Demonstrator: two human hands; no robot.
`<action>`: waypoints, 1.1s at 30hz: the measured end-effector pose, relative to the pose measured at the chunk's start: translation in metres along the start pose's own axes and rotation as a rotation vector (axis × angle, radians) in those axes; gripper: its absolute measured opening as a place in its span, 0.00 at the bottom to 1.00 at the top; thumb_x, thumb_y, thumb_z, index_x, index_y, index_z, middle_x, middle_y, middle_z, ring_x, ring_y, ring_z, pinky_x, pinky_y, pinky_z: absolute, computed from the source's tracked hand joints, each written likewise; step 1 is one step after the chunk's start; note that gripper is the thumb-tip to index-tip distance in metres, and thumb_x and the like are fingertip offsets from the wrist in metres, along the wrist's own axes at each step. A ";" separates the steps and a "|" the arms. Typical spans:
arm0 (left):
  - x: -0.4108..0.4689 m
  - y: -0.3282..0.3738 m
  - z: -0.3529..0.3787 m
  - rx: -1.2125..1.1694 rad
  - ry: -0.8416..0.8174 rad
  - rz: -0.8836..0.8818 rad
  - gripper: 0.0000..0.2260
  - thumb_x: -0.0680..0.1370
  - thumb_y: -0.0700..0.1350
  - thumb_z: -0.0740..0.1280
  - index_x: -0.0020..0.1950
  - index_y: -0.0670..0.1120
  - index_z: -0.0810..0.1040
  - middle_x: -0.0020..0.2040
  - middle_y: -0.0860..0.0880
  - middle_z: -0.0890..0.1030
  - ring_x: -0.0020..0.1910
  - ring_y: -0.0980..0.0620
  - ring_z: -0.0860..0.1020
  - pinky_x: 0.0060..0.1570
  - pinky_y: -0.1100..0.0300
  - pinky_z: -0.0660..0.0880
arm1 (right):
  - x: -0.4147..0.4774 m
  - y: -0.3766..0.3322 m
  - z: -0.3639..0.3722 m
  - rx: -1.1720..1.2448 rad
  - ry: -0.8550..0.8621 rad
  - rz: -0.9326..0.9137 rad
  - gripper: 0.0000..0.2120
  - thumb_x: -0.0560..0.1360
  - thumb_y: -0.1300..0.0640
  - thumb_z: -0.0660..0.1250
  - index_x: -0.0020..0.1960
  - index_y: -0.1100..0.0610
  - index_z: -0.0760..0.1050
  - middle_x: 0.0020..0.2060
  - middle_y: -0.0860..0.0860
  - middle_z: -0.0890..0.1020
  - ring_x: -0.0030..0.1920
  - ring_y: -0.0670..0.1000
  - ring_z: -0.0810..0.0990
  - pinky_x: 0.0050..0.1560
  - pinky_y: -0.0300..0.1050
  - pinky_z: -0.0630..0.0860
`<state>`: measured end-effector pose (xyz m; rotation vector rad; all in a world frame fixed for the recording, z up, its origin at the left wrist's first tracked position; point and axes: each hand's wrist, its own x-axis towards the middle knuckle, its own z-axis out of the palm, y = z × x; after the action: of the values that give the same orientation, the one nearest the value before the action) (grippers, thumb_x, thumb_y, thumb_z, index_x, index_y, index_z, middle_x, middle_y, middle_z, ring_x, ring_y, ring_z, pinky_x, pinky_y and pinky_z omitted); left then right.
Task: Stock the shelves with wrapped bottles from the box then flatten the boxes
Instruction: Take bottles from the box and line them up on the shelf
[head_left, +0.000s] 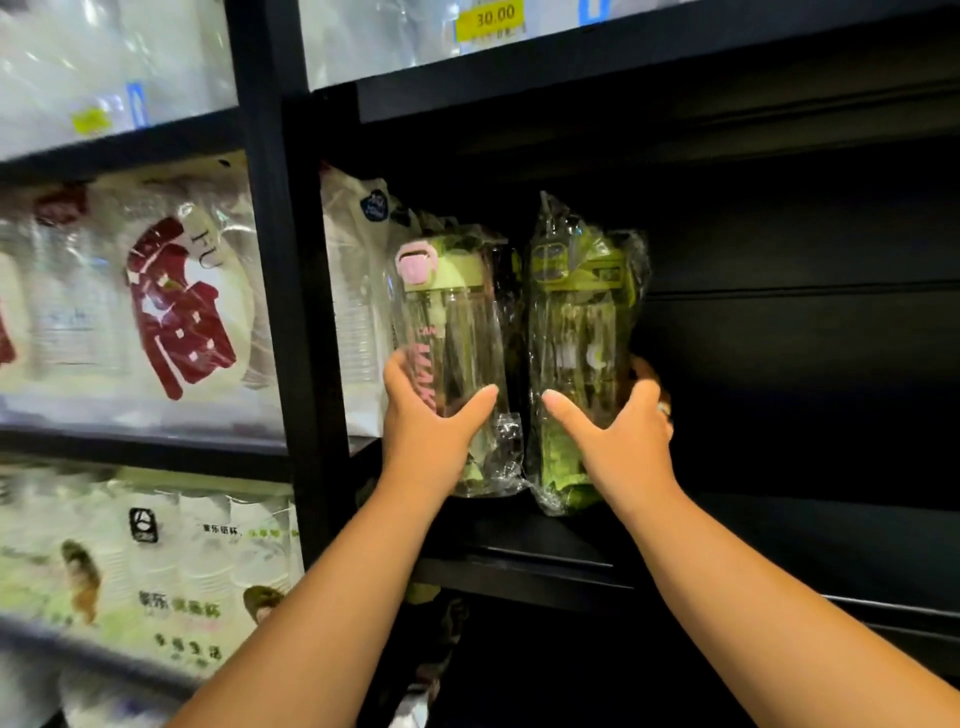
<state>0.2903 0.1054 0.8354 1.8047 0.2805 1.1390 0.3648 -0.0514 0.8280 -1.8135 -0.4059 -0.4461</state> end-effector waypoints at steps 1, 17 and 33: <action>0.000 -0.004 0.005 0.012 -0.006 -0.022 0.42 0.70 0.57 0.77 0.76 0.55 0.55 0.72 0.53 0.69 0.68 0.52 0.71 0.62 0.59 0.67 | -0.001 0.000 0.000 0.006 -0.011 -0.003 0.49 0.66 0.34 0.73 0.76 0.53 0.54 0.69 0.57 0.65 0.71 0.59 0.62 0.67 0.56 0.66; -0.017 -0.026 0.002 0.333 -0.191 -0.049 0.51 0.69 0.63 0.75 0.79 0.59 0.43 0.79 0.50 0.57 0.75 0.46 0.63 0.70 0.49 0.66 | -0.002 0.006 -0.001 -0.044 -0.072 -0.044 0.44 0.67 0.43 0.78 0.73 0.53 0.57 0.56 0.50 0.64 0.65 0.56 0.69 0.58 0.47 0.69; -0.023 -0.024 -0.002 0.443 -0.179 -0.061 0.49 0.75 0.63 0.70 0.80 0.56 0.37 0.81 0.48 0.53 0.77 0.43 0.61 0.70 0.46 0.66 | -0.015 -0.006 0.002 -0.352 -0.094 -0.004 0.52 0.68 0.30 0.69 0.77 0.57 0.49 0.73 0.60 0.58 0.73 0.63 0.60 0.69 0.57 0.65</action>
<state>0.2832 0.1047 0.8035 2.2533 0.5084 0.9115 0.3491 -0.0491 0.8248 -2.1815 -0.4141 -0.4577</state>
